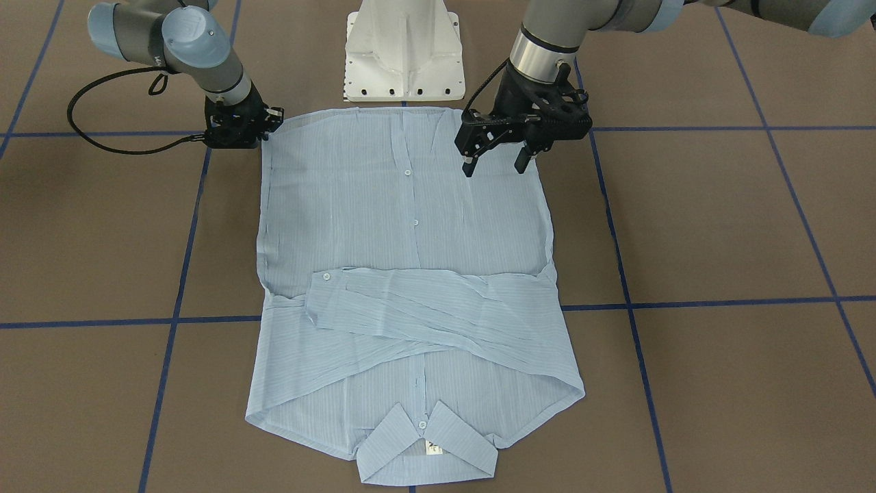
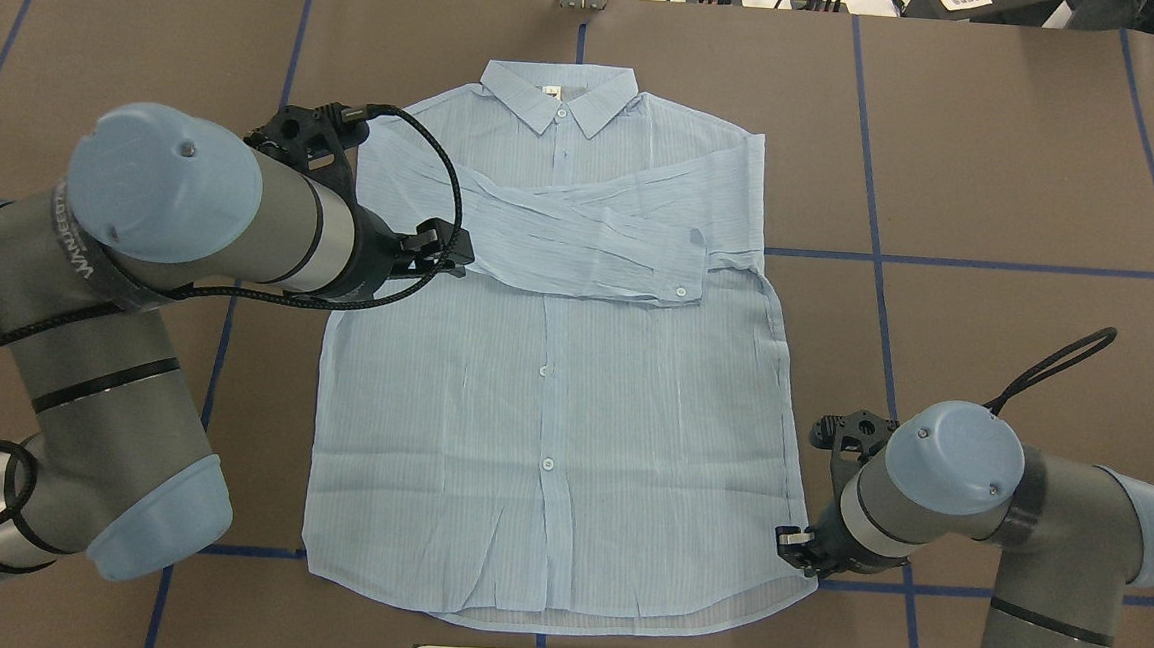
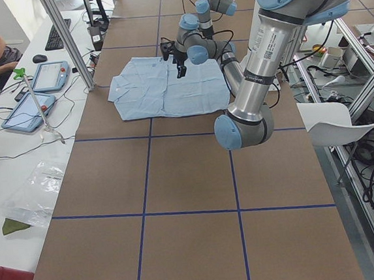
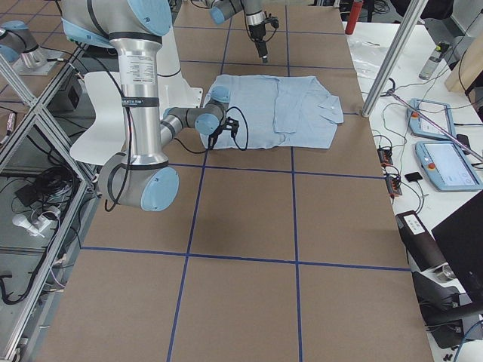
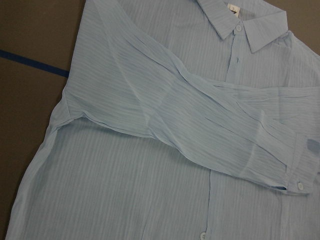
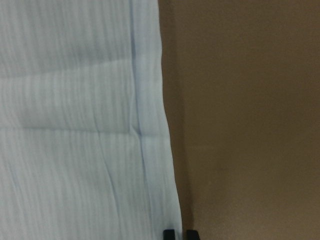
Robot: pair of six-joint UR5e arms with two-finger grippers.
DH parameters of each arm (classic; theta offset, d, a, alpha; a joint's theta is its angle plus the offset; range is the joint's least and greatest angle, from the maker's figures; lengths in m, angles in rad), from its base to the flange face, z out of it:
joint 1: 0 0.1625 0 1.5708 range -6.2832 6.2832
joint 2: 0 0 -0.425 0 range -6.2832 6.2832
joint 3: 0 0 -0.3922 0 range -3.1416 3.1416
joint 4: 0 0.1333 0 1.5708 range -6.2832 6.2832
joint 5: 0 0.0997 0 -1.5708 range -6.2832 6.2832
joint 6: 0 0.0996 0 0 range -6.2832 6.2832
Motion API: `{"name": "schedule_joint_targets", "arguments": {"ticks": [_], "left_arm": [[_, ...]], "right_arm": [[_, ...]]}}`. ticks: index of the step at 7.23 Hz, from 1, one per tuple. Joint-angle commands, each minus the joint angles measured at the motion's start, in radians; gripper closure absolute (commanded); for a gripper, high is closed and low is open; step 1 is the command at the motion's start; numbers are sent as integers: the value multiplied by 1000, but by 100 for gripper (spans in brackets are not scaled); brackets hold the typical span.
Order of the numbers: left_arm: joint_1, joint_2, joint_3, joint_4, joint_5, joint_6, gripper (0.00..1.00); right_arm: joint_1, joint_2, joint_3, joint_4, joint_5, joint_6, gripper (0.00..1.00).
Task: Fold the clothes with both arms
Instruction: 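Move the left gripper down to the hem corner while the right grips the other corner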
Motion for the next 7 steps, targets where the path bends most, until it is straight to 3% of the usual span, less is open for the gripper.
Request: {"name": "schedule_joint_targets", "arguments": {"ticks": [1, 3, 7], "left_arm": [[0, 2, -2, 0, 0, -1, 1], [0, 2, 0, 0, 0, 0, 1], [29, 71, -18, -2, -1, -9, 1]], "right_arm": [[-1, 1, 1, 0, 2, 0, 85], [-1, 1, 6, 2, 2, 0, 100], [30, -2, 90, -3, 2, 0, 100]]}}
